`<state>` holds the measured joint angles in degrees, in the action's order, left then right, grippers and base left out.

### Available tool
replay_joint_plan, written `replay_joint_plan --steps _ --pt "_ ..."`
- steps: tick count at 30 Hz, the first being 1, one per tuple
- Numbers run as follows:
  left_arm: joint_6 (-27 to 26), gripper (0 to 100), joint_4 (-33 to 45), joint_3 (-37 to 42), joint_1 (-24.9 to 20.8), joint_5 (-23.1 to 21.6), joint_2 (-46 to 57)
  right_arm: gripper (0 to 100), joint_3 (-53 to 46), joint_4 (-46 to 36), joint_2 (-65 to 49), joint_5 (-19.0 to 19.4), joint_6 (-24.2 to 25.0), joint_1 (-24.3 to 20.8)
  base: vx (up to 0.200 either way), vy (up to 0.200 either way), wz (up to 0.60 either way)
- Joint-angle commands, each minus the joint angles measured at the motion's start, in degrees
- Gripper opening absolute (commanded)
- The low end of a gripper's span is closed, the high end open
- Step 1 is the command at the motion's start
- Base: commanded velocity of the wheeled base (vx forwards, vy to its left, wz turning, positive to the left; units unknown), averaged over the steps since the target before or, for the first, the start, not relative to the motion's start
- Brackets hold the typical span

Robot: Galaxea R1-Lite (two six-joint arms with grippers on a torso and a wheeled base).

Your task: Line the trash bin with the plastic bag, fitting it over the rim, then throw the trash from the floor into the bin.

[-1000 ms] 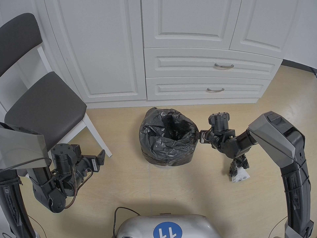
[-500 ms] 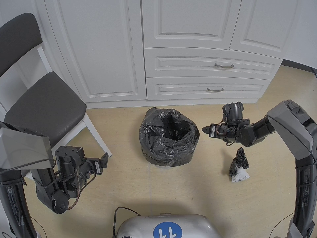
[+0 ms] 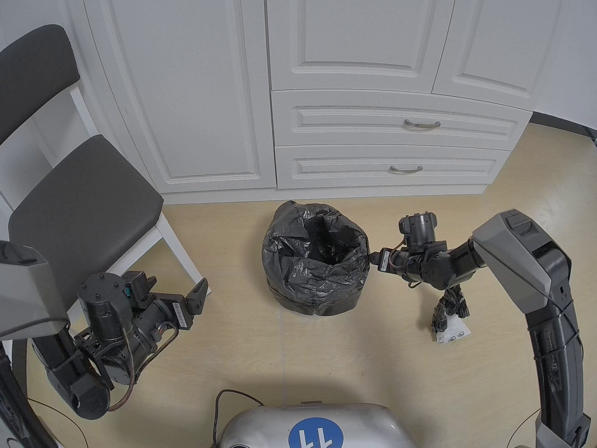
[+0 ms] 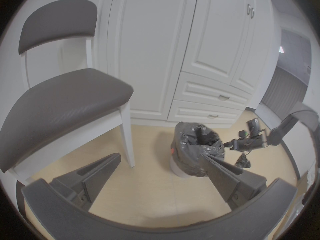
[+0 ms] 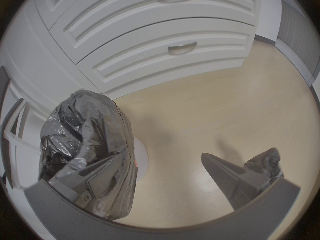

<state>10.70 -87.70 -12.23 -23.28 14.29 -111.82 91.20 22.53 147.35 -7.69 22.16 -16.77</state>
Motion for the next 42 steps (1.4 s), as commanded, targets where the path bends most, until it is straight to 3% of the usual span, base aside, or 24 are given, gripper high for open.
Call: replay_joint_plan --steps 1,11,12,14,17,20,23,26,29,30,32,35,42 --pt "0.11 100 -0.02 2.65 -3.43 0.04 7.23 100 3.02 -0.38 6.02 0.13 1.39 -0.98 0.000 0.000 0.00" --pt "0.28 100 -0.02 2.73 -3.00 0.04 7.15 100 2.85 -0.47 2.95 -0.13 1.48 -0.10 0.000 0.000 0.00" --pt "0.20 100 -0.02 3.79 -3.00 0.04 7.76 100 -4.45 -2.58 -6.90 0.13 0.07 0.25 0.000 0.000 0.00" --pt "0.20 100 -0.02 4.49 -3.00 0.04 8.46 100 -7.61 -4.16 -11.38 0.49 -1.60 0.08 0.000 0.000 0.00" --pt "0.11 100 -0.02 5.64 -3.17 0.04 9.78 100 -14.38 -4.33 -20.52 4.00 -5.20 -0.36 0.000 0.000 0.00" --pt "0.02 100 -0.02 5.28 -3.43 0.13 10.49 100 -14.91 -3.02 -22.46 4.53 -4.14 -1.77 0.000 0.000 0.00" --pt "-0.16 100 -0.02 5.11 -3.43 0.13 10.57 100 -12.71 1.64 -19.03 3.47 -0.10 -5.20 0.000 0.000 0.00" --pt "-0.16 100 -0.02 5.02 -3.43 0.13 10.66 100 -8.40 4.72 -13.84 -1.80 4.29 -9.86 0.000 0.000 0.00" --pt "-0.16 100 -0.02 4.67 -3.17 0.13 10.66 100 -2.60 4.63 -9.10 -9.62 4.91 -13.72 0.000 0.000 0.00" --pt "-0.16 100 -0.02 4.67 -3.26 0.13 10.66 100 -2.34 4.63 -8.83 -9.97 5.00 -13.90 0.000 0.000 0.00" --pt "-0.07 100 -0.02 4.40 -3.00 0.13 10.57 100 2.85 4.98 -4.61 -15.77 5.44 -16.10 0.000 0.000 0.00" --pt "0.11 100 -0.02 3.88 -2.56 0.13 10.49 100 8.91 5.33 0.40 -20.70 5.52 -17.06 0.000 0.000 0.00" --pt "0.11 100 -0.02 3.97 -2.38 0.13 10.66 100 10.32 5.42 4.26 -21.75 4.91 -17.15 0.000 0.000 0.00"
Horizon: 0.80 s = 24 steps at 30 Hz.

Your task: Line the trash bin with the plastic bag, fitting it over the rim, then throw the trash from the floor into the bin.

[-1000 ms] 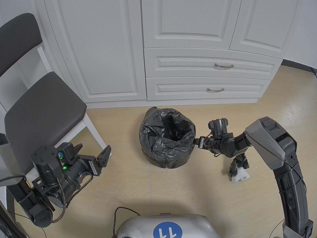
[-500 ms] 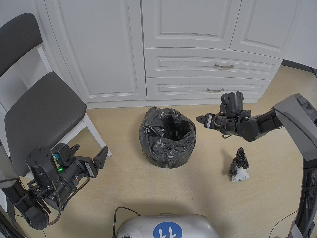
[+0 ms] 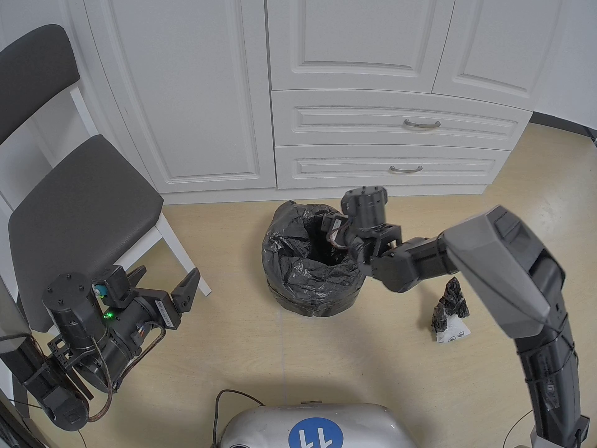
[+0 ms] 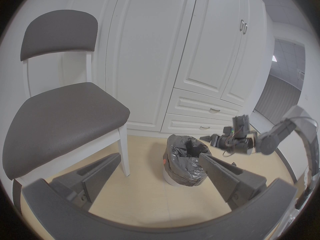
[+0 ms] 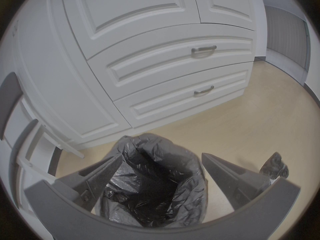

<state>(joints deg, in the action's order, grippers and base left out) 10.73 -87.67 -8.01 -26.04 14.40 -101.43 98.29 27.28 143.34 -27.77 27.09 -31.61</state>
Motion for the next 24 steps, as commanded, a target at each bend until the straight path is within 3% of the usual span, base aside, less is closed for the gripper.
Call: replay_joint_plan --steps 1,5,11,14,24 --pt "0.08 100 -0.04 -0.25 0.38 0.02 0.26 100 2.87 0.67 8.27 -1.67 -0.19 -2.40 0.000 0.000 0.00" --pt "0.08 100 -0.04 -0.16 0.38 0.02 0.18 100 -1.09 0.40 6.69 -1.23 -1.25 -2.67 0.000 0.000 0.00" --pt "0.08 100 -0.04 -0.25 0.38 0.02 0.26 100 -11.72 0.75 2.39 0.26 -8.02 -2.67 0.000 0.000 0.00" --pt "0.08 100 -0.04 -0.25 0.38 -0.07 0.88 100 -19.28 1.46 -1.66 4.39 -11.27 -3.19 0.000 0.000 0.00" --pt "0.17 100 -0.04 -0.25 0.46 -0.07 1.76 100 -23.15 5.68 -2.54 6.15 -14.08 -4.07 0.000 0.000 0.00"
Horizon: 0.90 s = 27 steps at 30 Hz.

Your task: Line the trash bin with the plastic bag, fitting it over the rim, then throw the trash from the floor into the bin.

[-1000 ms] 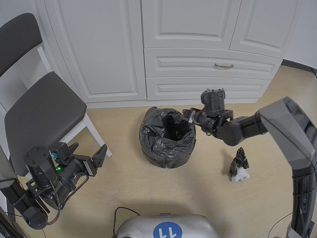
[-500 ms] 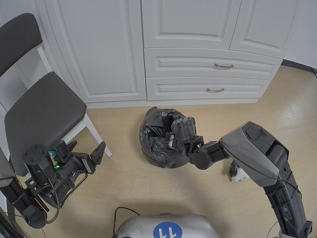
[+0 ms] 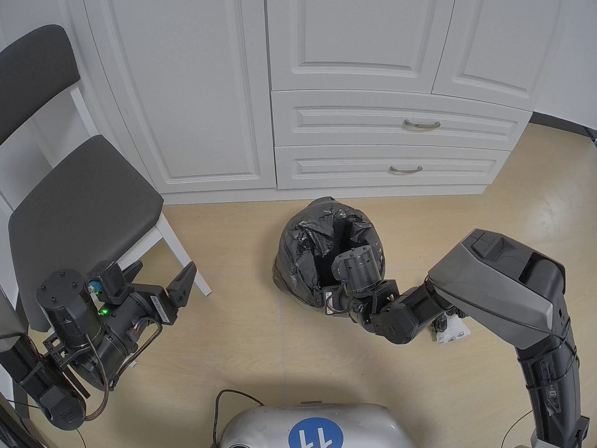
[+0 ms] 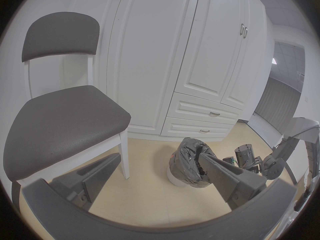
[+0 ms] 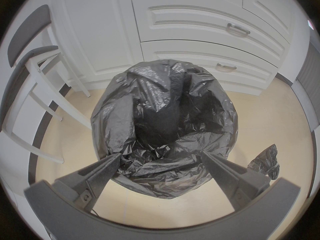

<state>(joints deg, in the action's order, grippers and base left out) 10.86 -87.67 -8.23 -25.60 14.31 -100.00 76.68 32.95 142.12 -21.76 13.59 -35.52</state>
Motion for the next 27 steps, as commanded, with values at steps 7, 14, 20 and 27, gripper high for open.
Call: replay_joint_plan --steps 7,14,20,27 --pt "0.04 100 -0.04 -0.03 0.02 -0.07 0.42 100 1.46 3.17 -0.61 0.14 0.65 0.28 0.000 0.000 0.00" --pt "0.04 100 -0.04 0.23 -0.33 -0.16 0.51 100 1.10 7.83 -3.95 0.31 1.35 1.77 0.000 0.000 0.00" --pt "0.12 100 -0.04 0.32 -0.33 -0.07 1.91 100 2.60 8.27 -3.69 0.31 1.96 2.83 0.000 0.000 0.00" --pt "0.04 100 -0.04 0.49 -1.56 0.01 1.83 100 3.04 8.62 -1.84 -0.65 1.26 2.65 0.000 0.000 0.00"
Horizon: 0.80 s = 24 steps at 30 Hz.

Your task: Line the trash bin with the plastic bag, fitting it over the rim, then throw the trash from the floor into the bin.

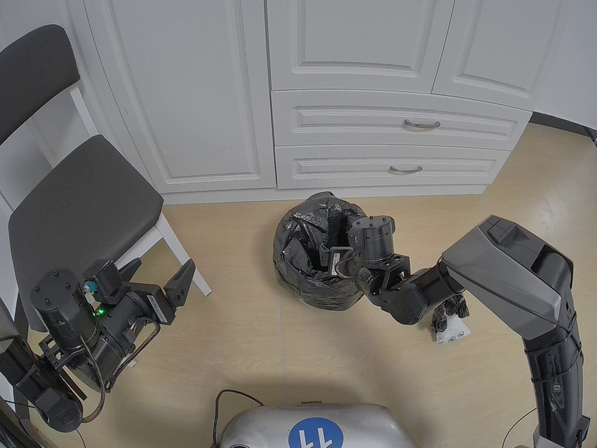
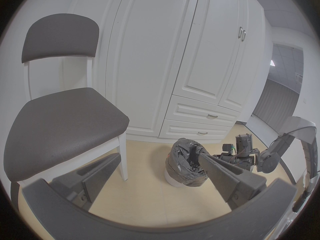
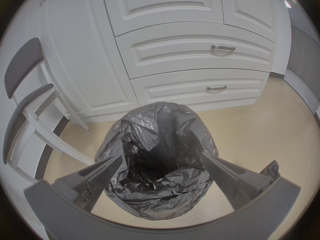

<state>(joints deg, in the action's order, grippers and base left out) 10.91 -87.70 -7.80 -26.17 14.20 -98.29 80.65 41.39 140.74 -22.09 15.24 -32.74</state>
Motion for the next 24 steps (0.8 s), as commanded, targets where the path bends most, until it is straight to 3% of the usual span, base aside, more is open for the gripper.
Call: replay_joint_plan --steps 1,8,16,21,24 --pt "-0.10 100 -0.02 0.16 -1.25 0.12 0.29 100 -3.40 0.19 -3.19 -0.23 -0.74 -0.04 0.000 0.000 0.00" --pt "-0.63 100 -0.02 0.42 -4.15 0.21 1.70 100 -17.81 4.93 -18.92 0.56 -5.31 -0.30 0.000 0.000 0.00" --pt "-1.59 100 0.07 0.07 -6.26 0.21 1.00 100 -26.95 13.02 -22.53 0.29 -13.13 1.98 0.000 0.000 0.00" --pt "-3.00 100 -0.02 -0.37 -6.79 0.30 -0.76 100 -34.25 15.04 -26.39 -1.29 -18.58 1.89 0.000 0.000 0.00" --pt "-3.97 100 0.07 -0.11 -6.79 0.30 -0.50 100 -40.75 23.48 -30.00 -1.99 -24.99 1.45 0.000 0.000 0.00"
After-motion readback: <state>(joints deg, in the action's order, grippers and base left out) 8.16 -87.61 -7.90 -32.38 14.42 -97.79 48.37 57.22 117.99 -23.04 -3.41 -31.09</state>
